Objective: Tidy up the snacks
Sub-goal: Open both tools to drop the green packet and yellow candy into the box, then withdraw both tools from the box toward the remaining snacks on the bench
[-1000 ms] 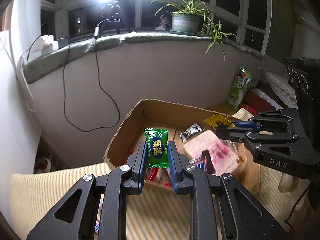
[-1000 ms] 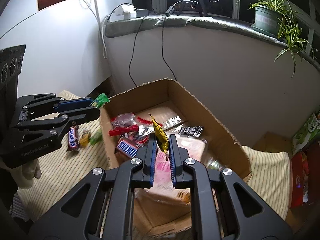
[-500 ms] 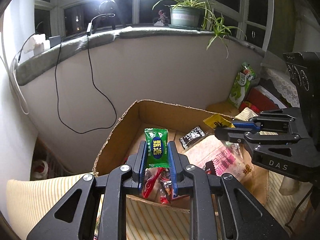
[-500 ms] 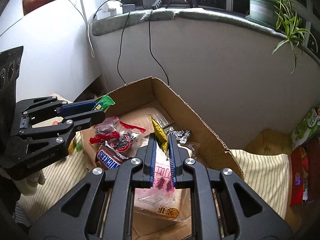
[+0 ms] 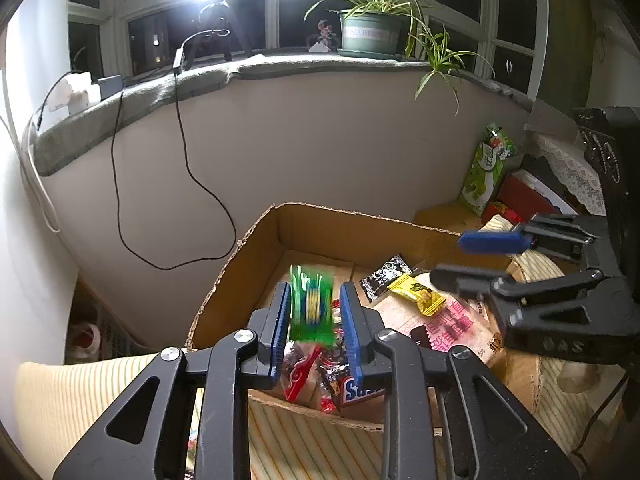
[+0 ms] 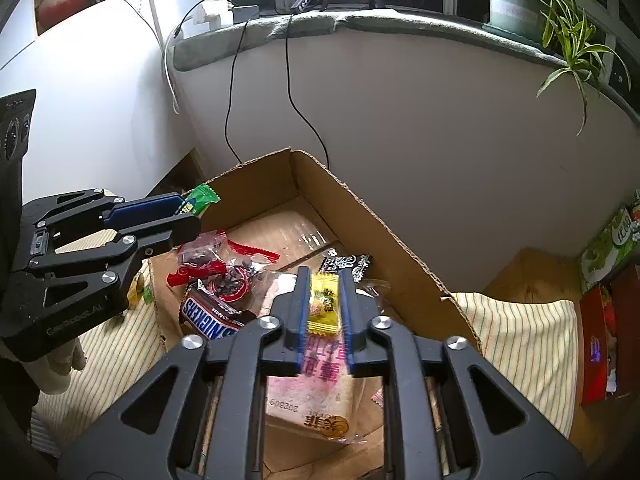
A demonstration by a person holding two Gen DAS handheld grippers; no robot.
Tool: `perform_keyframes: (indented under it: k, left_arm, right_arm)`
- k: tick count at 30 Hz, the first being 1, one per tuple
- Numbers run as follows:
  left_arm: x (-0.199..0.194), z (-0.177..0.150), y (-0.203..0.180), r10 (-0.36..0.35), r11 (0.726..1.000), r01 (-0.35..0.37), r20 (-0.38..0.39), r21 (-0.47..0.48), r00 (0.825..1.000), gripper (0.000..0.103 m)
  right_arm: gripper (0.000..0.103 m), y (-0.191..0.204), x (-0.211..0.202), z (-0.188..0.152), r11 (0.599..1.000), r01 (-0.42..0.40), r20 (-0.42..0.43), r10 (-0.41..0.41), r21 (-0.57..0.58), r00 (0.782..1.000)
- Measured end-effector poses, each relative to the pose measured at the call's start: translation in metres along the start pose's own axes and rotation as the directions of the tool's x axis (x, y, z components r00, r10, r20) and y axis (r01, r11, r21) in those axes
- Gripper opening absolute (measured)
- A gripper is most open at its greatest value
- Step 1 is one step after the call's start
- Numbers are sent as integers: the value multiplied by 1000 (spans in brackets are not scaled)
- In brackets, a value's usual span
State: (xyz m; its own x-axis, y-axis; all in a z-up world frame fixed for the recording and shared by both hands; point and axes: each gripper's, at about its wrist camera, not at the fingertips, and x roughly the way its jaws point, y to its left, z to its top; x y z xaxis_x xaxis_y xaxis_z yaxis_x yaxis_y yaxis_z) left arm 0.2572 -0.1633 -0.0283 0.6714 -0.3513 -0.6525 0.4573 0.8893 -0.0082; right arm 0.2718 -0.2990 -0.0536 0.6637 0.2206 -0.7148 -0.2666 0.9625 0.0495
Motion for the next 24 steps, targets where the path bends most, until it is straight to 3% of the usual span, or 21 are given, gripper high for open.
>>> perform_keyframes:
  k: [1,2,3,10,24]
  left_arm:
    - [-1,0,0,1,1000,-1,2,1,1000,34]
    - [-2,0,0,4,1000,-4,4,2,1000,44]
    - [-2,0,0,6,1000,-6,7,4,1000,46]
    - [-15,1,0,14,1000,-14,29,1,999,47]
    - [-55,-18,6,36,999,-35,82,-12,996,47]
  right_arm:
    - [60,0,-2,-1,1000,8,8,-8,0,1000]
    - [66,0,-5,-1,1000,15,21,-15,-1,1000]
    - [71,0,-7,-1,1000,17,27,-17,0,999]
    - [78,-1,-18,-2,999,44,34,-43,-3,998]
    - [78,5,-47,-13,998,14,88,-20,68,996]
